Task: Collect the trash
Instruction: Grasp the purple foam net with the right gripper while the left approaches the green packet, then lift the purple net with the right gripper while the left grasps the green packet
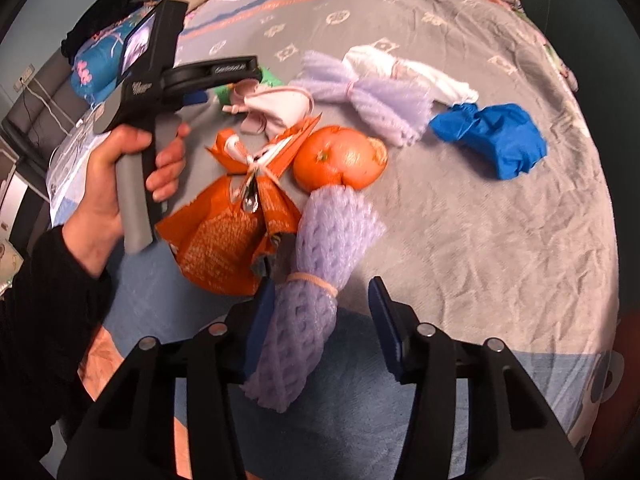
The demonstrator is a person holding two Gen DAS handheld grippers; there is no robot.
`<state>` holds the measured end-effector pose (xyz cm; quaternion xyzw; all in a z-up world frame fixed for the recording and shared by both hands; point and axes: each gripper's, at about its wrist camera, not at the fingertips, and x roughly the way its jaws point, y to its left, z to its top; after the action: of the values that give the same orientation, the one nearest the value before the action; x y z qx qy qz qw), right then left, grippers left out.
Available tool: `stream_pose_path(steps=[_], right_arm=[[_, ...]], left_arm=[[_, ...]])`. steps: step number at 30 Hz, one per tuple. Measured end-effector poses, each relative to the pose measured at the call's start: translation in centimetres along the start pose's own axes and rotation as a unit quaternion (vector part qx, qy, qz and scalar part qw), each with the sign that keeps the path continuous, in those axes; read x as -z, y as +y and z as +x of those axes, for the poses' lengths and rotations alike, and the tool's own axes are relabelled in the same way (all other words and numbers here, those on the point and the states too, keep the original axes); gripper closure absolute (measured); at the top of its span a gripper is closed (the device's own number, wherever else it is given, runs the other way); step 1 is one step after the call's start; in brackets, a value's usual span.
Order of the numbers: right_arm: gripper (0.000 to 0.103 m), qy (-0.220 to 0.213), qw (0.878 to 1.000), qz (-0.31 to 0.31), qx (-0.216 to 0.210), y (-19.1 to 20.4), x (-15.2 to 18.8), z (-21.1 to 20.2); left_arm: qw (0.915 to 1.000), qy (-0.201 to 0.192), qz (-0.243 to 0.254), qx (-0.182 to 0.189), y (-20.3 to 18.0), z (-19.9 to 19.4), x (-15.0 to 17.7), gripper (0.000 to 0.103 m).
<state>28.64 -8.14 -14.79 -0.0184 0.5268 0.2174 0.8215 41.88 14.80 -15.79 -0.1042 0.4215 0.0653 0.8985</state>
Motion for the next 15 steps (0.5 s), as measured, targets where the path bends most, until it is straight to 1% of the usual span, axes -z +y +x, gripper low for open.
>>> stream_pose_path(steps=[1, 3, 4, 5, 6, 8, 9, 11, 15], right_arm=[[0.057, 0.003, 1.0, -0.002, 0.0, 0.0, 0.0, 0.2], [0.06, 0.008, 1.0, -0.002, 0.0, 0.0, 0.0, 0.6], [0.061, 0.01, 1.0, -0.001, -0.001, 0.0, 0.1, 0.7], [0.066, 0.015, 1.0, -0.002, -0.004, 0.1, 0.1, 0.8], [0.071, 0.017, 1.0, -0.004, -0.006, 0.2, 0.1, 0.9], [0.074, 0.017, 1.0, -0.014, -0.002, 0.7, 0.2, 0.8], [0.077, 0.016, 1.0, -0.017, 0.0, 0.8, 0.2, 0.8], [0.08, 0.013, 1.0, -0.018, -0.005, 0.9, 0.2, 0.5], [0.082, 0.008, 1.0, -0.015, -0.011, 0.8, 0.2, 0.0]], left_arm=[[1.0, 0.001, 0.0, 0.008, -0.1, 0.1, 0.0, 0.031], [0.9999, 0.004, 0.009, 0.013, -0.6, 0.3, 0.1, 0.041], [0.9997, 0.006, 0.017, 0.016, -0.9, 0.4, 0.3, 0.052], [0.9996, 0.007, 0.022, 0.016, -1.2, 0.4, 0.4, 0.057], [0.9996, 0.002, 0.026, 0.013, -1.3, 0.2, 0.5, 0.061], [0.9996, -0.003, 0.024, 0.013, -1.3, -0.1, 0.4, 0.08], [0.9997, -0.003, 0.02, 0.017, -1.2, -0.1, 0.4, 0.085], [0.9996, -0.001, 0.005, 0.026, -0.7, -0.4, 0.2, 0.1], [0.9997, -0.008, -0.004, 0.022, -0.2, -1.3, 0.0, 0.102]])
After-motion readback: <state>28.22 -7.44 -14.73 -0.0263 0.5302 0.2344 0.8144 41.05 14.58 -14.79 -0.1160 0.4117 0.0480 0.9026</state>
